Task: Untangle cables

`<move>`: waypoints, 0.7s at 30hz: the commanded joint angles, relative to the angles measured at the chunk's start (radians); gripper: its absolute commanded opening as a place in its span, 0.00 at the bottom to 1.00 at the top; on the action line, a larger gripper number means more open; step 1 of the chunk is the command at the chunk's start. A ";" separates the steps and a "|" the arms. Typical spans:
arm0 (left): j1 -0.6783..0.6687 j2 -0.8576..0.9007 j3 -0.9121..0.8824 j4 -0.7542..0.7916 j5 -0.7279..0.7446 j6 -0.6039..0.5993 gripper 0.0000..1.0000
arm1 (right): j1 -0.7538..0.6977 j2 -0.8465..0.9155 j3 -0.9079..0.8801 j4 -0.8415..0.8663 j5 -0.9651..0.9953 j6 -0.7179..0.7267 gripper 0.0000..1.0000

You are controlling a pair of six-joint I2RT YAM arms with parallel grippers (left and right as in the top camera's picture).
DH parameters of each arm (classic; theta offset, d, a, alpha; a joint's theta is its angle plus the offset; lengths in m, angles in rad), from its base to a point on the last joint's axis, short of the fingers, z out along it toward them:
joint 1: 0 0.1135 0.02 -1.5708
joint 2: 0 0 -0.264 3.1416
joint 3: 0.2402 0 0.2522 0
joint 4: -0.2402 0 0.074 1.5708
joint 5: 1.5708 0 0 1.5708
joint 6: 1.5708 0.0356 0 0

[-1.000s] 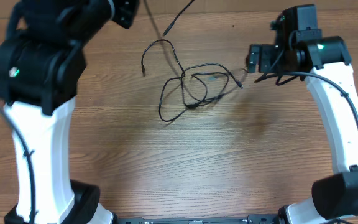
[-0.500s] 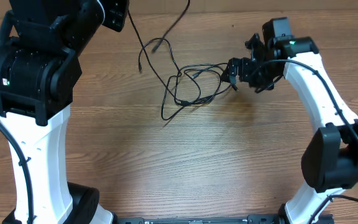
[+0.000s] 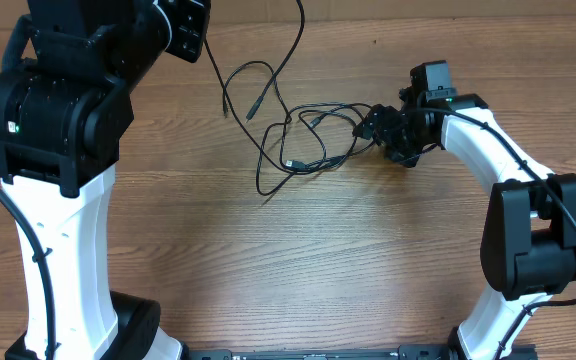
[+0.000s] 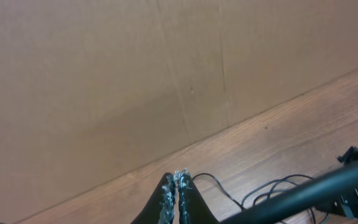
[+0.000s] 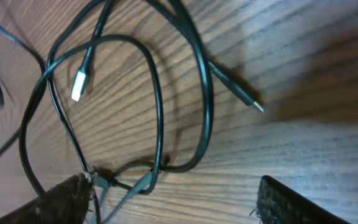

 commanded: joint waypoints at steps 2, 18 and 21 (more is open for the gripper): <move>-0.001 0.006 0.005 -0.017 0.002 -0.045 0.04 | 0.004 0.031 -0.010 0.031 -0.006 0.038 0.64; -0.001 0.006 0.005 -0.037 0.003 -0.082 0.04 | 0.047 0.130 -0.010 0.087 -0.007 0.063 0.07; -0.001 0.006 0.005 -0.042 0.003 -0.082 0.04 | 0.051 0.130 -0.009 0.109 -0.006 0.062 0.04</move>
